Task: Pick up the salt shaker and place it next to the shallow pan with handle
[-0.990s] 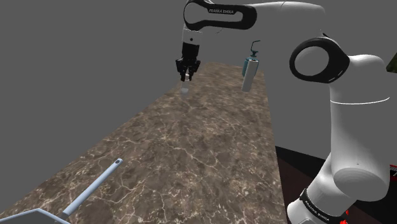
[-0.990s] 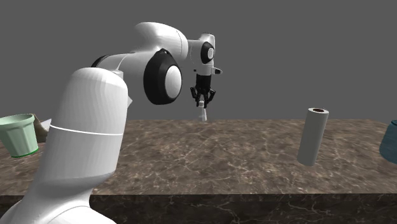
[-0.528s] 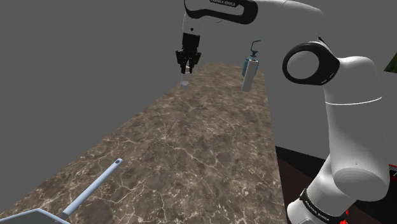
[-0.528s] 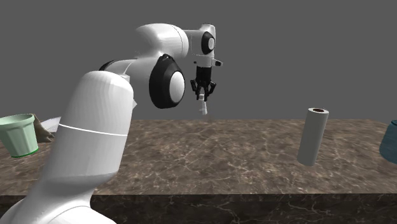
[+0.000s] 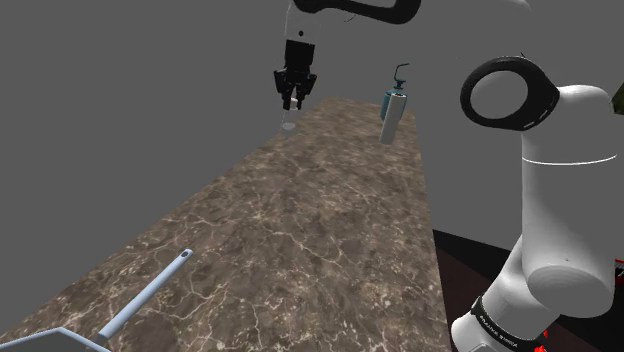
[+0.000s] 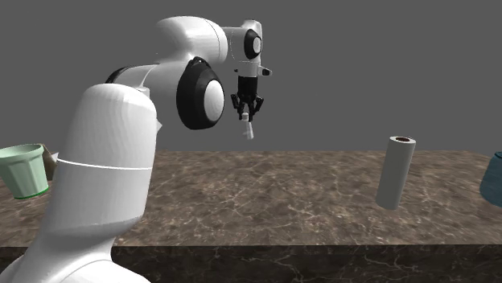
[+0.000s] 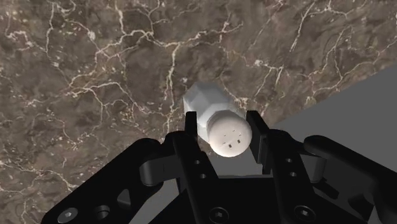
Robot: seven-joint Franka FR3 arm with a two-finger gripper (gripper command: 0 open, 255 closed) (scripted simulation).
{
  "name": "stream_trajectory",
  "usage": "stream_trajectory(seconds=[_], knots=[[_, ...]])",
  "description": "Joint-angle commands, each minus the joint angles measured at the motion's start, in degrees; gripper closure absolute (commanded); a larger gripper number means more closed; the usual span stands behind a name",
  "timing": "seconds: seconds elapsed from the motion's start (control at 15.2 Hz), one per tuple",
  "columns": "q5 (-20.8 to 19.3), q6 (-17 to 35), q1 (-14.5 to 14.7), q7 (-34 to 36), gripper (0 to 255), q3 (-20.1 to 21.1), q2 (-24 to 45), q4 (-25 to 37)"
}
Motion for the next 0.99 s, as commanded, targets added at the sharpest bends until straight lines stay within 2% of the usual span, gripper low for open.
stream_trajectory(seconds=[0.0, 0.4, 0.92], knots=[[-0.06, 1.73, 1.27, 1.73, 255, 0.48, -4.09, -5.69], [-0.21, 4.63, 5.22, 7.78, 255, 2.64, -13.13, -17.21], [-0.12, 5.75, 10.35, 16.87, 255, 6.55, -20.92, -25.50]])
